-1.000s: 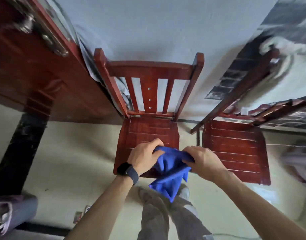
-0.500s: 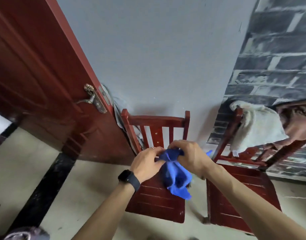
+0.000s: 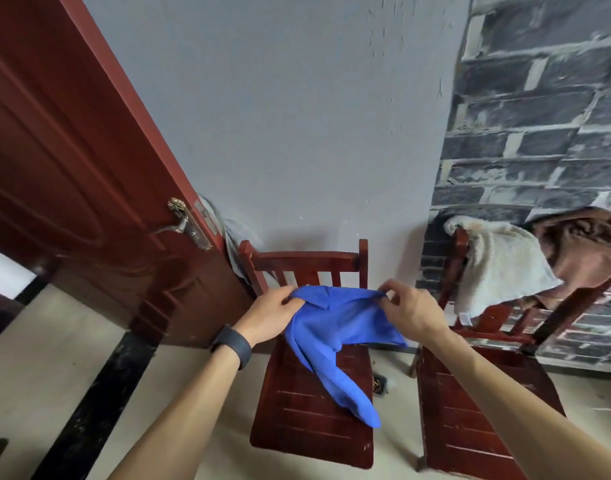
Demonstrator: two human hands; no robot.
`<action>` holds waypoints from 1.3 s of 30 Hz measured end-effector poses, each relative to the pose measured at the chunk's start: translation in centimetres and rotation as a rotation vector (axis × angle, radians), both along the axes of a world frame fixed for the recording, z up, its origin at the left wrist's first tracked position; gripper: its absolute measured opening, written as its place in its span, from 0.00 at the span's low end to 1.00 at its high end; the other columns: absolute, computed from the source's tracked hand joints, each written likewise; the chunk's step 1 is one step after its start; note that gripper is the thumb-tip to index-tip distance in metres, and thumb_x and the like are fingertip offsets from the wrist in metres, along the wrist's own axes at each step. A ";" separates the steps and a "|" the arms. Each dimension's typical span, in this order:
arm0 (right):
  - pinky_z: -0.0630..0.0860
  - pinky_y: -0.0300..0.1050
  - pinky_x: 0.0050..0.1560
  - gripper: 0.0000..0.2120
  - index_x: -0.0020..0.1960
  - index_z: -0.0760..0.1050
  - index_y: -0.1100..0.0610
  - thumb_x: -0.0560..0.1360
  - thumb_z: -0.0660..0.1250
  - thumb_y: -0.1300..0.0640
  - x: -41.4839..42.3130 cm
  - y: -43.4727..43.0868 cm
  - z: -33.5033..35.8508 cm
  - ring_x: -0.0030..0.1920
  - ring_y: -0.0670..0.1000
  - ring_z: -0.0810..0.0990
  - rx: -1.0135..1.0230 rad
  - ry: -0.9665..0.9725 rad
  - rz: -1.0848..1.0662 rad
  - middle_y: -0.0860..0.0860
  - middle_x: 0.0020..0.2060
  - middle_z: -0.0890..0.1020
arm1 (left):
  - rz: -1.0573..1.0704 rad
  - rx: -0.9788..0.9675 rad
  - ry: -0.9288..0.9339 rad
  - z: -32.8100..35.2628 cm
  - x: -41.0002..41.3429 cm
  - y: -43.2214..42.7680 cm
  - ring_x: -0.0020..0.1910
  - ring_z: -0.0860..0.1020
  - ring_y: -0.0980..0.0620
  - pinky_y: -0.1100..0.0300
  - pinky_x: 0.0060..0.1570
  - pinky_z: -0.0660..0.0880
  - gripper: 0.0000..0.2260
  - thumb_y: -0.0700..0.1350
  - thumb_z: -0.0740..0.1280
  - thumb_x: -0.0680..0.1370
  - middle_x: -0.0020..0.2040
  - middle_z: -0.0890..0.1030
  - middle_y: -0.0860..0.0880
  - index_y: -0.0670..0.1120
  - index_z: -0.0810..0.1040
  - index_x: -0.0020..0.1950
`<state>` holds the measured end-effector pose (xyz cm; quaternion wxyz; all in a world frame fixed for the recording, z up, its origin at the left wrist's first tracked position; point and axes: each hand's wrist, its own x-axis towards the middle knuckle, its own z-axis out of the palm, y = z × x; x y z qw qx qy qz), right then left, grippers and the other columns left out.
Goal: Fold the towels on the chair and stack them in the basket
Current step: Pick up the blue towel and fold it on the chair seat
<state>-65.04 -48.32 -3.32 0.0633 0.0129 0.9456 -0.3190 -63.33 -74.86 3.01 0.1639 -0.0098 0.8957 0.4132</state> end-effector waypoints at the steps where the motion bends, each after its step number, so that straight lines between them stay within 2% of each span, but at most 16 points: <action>1: 0.76 0.48 0.43 0.07 0.53 0.77 0.45 0.77 0.62 0.50 -0.4 0.0 0.3 0.45 0.57 0.83 -0.006 0.014 -0.037 0.50 0.41 0.85 | 0.023 0.032 -0.045 -0.1 0.3 0.1 0.53 0.81 0.51 0.49 0.58 0.77 0.11 0.45 0.59 0.82 0.53 0.84 0.47 0.49 0.81 0.56; 5: 0.79 0.44 0.52 0.23 0.67 0.69 0.36 0.77 0.66 0.56 -1.7 -0.6 2.0 0.53 0.48 0.84 -0.580 0.013 -0.020 0.45 0.59 0.81 | 0.184 0.472 -0.242 1.6 0.8 2.2 0.54 0.81 0.49 0.46 0.55 0.76 0.11 0.45 0.60 0.83 0.57 0.83 0.46 0.52 0.80 0.61; 8: 0.76 0.40 0.54 0.37 0.76 0.58 0.38 0.75 0.72 0.58 -0.6 -1.1 1.8 0.57 0.45 0.81 -0.856 -0.019 -0.100 0.42 0.60 0.77 | 0.266 0.835 -0.302 3.7 -0.7 3.4 0.62 0.76 0.46 0.46 0.60 0.70 0.13 0.47 0.61 0.83 0.64 0.80 0.46 0.51 0.77 0.67; 10: 0.75 0.36 0.50 0.34 0.75 0.62 0.48 0.74 0.74 0.53 1.5 -1.4 -0.1 0.57 0.49 0.80 -0.910 -0.067 -0.339 0.51 0.64 0.77 | 0.240 0.912 -0.321 5.3 -1.7 4.0 0.68 0.72 0.45 0.46 0.67 0.65 0.17 0.50 0.60 0.83 0.70 0.75 0.43 0.50 0.74 0.71; 12: 0.72 0.41 0.60 0.42 0.76 0.61 0.53 0.69 0.74 0.41 4.2 -1.2 -2.8 0.68 0.53 0.72 -0.956 -0.280 -0.456 0.55 0.74 0.68 | 0.231 0.940 -0.346 6.7 -2.5 4.5 0.70 0.72 0.44 0.44 0.69 0.67 0.19 0.53 0.58 0.83 0.70 0.75 0.43 0.50 0.72 0.72; 14: 0.62 0.48 0.74 0.52 0.78 0.60 0.55 0.63 0.74 0.32 6.2 -0.8 -4.4 0.76 0.50 0.63 -1.052 -0.531 -0.333 0.49 0.78 0.61 | 0.261 0.996 -0.365 7.6 -3.1 4.8 0.67 0.75 0.44 0.44 0.63 0.73 0.20 0.54 0.58 0.83 0.68 0.76 0.44 0.49 0.72 0.72; 15: 0.66 0.43 0.72 0.52 0.77 0.64 0.55 0.61 0.74 0.30 7.0 -0.6 -4.7 0.73 0.45 0.68 -1.105 -0.628 -0.198 0.44 0.75 0.67 | 0.294 1.024 -0.369 7.9 -3.3 4.9 0.66 0.76 0.43 0.45 0.62 0.74 0.20 0.55 0.59 0.83 0.68 0.77 0.44 0.49 0.72 0.72; 17: 0.74 0.35 0.57 0.36 0.71 0.73 0.53 0.69 0.69 0.35 7.6 -1.3 -4.8 0.61 0.39 0.79 -1.199 -0.728 0.022 0.40 0.62 0.81 | 0.367 1.054 -0.351 8.1 -3.8 4.9 0.64 0.78 0.43 0.44 0.63 0.74 0.19 0.55 0.61 0.82 0.67 0.77 0.43 0.49 0.74 0.71; 20: 0.71 0.42 0.56 0.18 0.60 0.78 0.53 0.75 0.71 0.45 6.6 -2.8 -4.7 0.55 0.51 0.82 -1.178 -0.741 0.093 0.51 0.55 0.84 | 0.482 1.068 -0.321 7.8 -4.4 4.6 0.63 0.78 0.42 0.41 0.63 0.74 0.18 0.53 0.63 0.81 0.67 0.77 0.43 0.48 0.75 0.69; 22: 0.63 0.42 0.39 0.18 0.41 0.69 0.55 0.73 0.75 0.46 5.5 -3.4 -4.3 0.33 0.54 0.72 -1.181 -0.727 0.107 0.57 0.35 0.73 | 0.544 1.070 -0.296 7.8 -4.6 4.5 0.62 0.79 0.42 0.41 0.59 0.76 0.18 0.52 0.64 0.81 0.66 0.78 0.42 0.47 0.75 0.69; 23: 0.58 0.43 0.37 0.22 0.38 0.65 0.54 0.71 0.77 0.45 5.0 -3.3 -4.0 0.31 0.51 0.64 -1.171 -0.741 0.096 0.55 0.32 0.66 | 0.565 1.069 -0.283 7.8 -4.6 4.5 0.61 0.80 0.43 0.42 0.58 0.77 0.18 0.52 0.64 0.81 0.65 0.79 0.42 0.46 0.75 0.68; 26: 0.62 0.44 0.38 0.20 0.36 0.71 0.51 0.65 0.78 0.40 4.2 -2.7 -3.2 0.32 0.49 0.66 -1.159 -0.818 0.096 0.51 0.31 0.72 | 0.592 1.052 -0.253 8.2 -4.7 4.7 0.56 0.81 0.43 0.45 0.54 0.80 0.16 0.52 0.63 0.82 0.59 0.80 0.42 0.47 0.74 0.68; 29: 0.71 0.45 0.45 0.17 0.46 0.80 0.54 0.71 0.74 0.40 3.8 -2.3 -3.4 0.37 0.52 0.72 -1.222 -0.911 0.085 0.54 0.40 0.77 | 0.599 1.061 -0.236 9.0 -5.0 4.8 0.53 0.81 0.42 0.45 0.50 0.81 0.15 0.51 0.62 0.83 0.57 0.78 0.43 0.46 0.75 0.65; 34: 0.63 0.43 0.41 0.08 0.51 0.80 0.53 0.76 0.71 0.50 4.2 -3.5 -2.6 0.33 0.47 0.65 -1.209 -0.852 0.307 0.51 0.39 0.74 | 0.602 1.075 -0.208 9.9 -5.8 5.0 0.51 0.81 0.42 0.45 0.49 0.81 0.15 0.49 0.61 0.83 0.53 0.79 0.42 0.44 0.74 0.66; 37: 0.72 0.41 0.44 0.11 0.57 0.80 0.58 0.76 0.71 0.54 4.4 -4.2 -2.2 0.38 0.49 0.74 -1.192 -0.860 0.370 0.56 0.46 0.79 | 0.609 1.103 -0.169 9.9 -6.0 4.8 0.50 0.81 0.43 0.48 0.46 0.81 0.14 0.48 0.61 0.83 0.53 0.80 0.42 0.43 0.74 0.65; 39: 0.72 0.40 0.45 0.14 0.57 0.79 0.61 0.75 0.72 0.55 4.3 -4.5 -2.1 0.38 0.49 0.72 -1.168 -0.843 0.374 0.60 0.47 0.75 | 0.570 1.075 -0.154 9.5 -5.5 4.5 0.55 0.81 0.45 0.49 0.54 0.79 0.17 0.52 0.61 0.82 0.57 0.81 0.44 0.44 0.74 0.67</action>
